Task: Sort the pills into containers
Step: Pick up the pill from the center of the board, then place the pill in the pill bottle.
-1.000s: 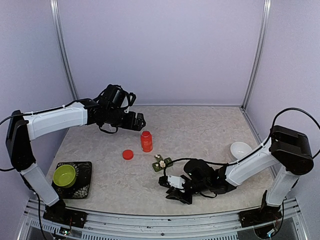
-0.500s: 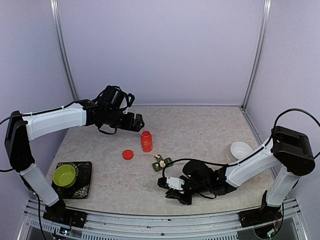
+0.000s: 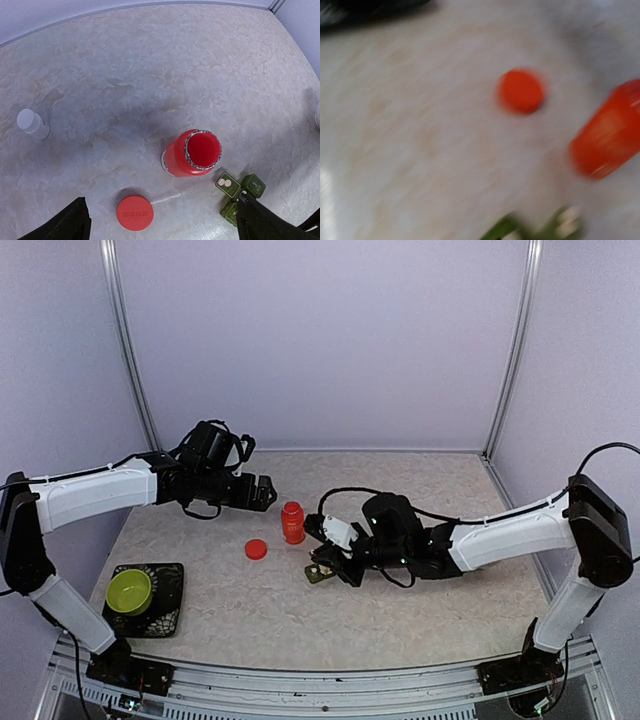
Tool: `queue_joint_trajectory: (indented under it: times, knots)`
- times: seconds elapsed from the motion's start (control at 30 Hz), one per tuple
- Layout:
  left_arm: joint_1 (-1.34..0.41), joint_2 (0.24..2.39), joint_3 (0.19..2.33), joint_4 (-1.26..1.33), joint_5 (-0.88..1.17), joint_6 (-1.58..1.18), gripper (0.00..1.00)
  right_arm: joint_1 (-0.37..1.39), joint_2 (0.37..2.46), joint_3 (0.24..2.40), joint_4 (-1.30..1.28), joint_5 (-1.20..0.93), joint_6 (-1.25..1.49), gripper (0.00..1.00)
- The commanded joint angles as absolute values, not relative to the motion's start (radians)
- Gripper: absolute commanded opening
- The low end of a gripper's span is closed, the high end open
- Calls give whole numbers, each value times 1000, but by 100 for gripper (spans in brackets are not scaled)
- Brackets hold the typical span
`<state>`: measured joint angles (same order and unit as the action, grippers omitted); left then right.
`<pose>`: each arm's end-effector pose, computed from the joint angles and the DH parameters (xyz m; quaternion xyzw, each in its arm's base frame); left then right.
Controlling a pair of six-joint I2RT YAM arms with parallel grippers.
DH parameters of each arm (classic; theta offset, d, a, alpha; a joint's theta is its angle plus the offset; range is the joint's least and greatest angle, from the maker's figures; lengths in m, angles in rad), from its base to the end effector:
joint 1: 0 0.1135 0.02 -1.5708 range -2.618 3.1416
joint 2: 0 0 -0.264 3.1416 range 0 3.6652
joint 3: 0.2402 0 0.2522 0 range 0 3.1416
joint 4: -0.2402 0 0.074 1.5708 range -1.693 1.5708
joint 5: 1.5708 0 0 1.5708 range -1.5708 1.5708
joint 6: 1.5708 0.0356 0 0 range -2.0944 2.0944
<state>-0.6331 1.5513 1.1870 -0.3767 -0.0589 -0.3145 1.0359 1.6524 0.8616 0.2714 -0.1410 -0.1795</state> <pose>0.2801 -0.2030 0.2723 0.1334 0.9051 -0.1599 0.3708 0.1748 0.3048 0.1904 -0.5217 0.6882 0.2633 0.4301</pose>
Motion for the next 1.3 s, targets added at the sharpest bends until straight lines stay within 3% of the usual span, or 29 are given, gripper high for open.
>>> queue_joint_trajectory:
  times: [0.0, 0.23, 0.47, 1.27]
  knots:
    - [-619, 1492, 1129, -336, -70, -338, 99, 950, 1739, 1012, 223, -163, -188, 10]
    - [-609, 1425, 1057, -317, -73, -354, 99, 889, 1930, 1313, 144, -175, -184, 10]
    - [-604, 1379, 1005, -312, -73, -361, 99, 876, 2056, 1484, 94, -201, -165, 10]
    - [-603, 1356, 977, -300, -60, -364, 99, 854, 2145, 1579, 67, -146, -155, 14]
